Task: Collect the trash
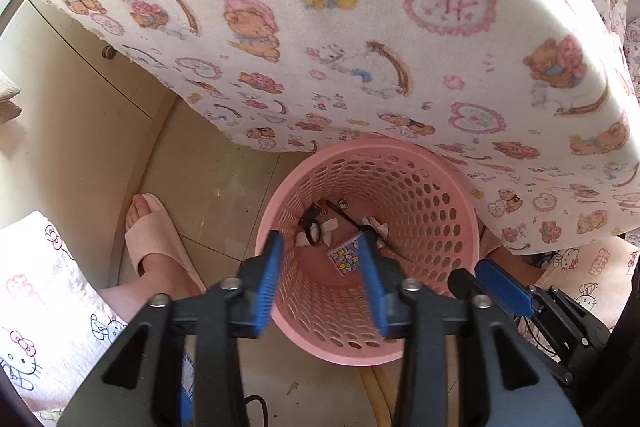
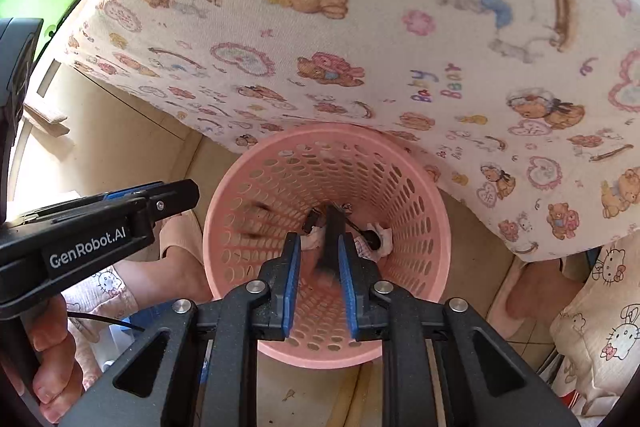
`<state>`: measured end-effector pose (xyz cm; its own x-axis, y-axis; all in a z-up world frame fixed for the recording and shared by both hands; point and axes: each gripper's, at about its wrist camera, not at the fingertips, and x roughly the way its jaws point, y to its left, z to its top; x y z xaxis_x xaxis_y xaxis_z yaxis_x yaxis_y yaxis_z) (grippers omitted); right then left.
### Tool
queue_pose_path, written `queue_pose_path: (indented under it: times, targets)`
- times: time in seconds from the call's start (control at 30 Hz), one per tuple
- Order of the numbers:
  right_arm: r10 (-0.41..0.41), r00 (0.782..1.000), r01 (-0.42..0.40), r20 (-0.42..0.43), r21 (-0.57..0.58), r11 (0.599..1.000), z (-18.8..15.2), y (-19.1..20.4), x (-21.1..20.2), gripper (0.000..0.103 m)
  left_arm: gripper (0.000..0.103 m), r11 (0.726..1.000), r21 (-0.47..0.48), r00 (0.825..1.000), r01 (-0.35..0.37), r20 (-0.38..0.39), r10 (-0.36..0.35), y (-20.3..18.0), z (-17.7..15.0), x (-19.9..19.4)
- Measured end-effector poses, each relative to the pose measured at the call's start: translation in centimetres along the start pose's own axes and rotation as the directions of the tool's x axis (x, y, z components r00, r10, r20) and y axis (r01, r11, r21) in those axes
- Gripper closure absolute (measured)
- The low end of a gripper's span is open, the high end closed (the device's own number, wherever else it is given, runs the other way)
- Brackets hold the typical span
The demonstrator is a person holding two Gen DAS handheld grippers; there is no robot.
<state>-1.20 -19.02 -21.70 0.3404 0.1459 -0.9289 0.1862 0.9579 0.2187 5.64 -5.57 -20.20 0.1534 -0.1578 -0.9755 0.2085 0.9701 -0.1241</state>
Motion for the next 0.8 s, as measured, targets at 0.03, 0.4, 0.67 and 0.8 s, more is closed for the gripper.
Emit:
queue_pose_path:
  times: [0.03, 0.4, 0.67, 0.8]
  targets:
    - [-0.001, 1.000, 0.001, 0.004, 0.004, 1.000, 0.0, -0.1, -0.2, 0.069, 0.061, 1.000, 0.000, 1.000, 0.003, 0.004, -0.003, 0.0, 0.0, -0.2]
    - [-0.043, 0.994, 0.044, 0.102, -0.010, 0.999, 0.7, 0.4, -4.7, 0.054, 0.059, 1.000, 0.028, 0.991, 0.009, 0.136, -0.013, -0.5, 0.2, -5.0]
    - [-0.065, 0.972, 0.081, 0.226, -0.063, 0.995, 1.0, 1.2, -10.0, 0.054, 0.059, 0.998, 0.051, 0.938, -0.032, 0.345, 0.013, -0.6, -0.9, -11.3]
    - [-0.064, 0.956, 0.083, 0.286, -0.053, 0.995, 0.7, 0.8, -12.7, 0.053, 0.059, 0.997, 0.059, 0.914, -0.040, 0.406, 0.012, -0.4, -1.4, -13.5]
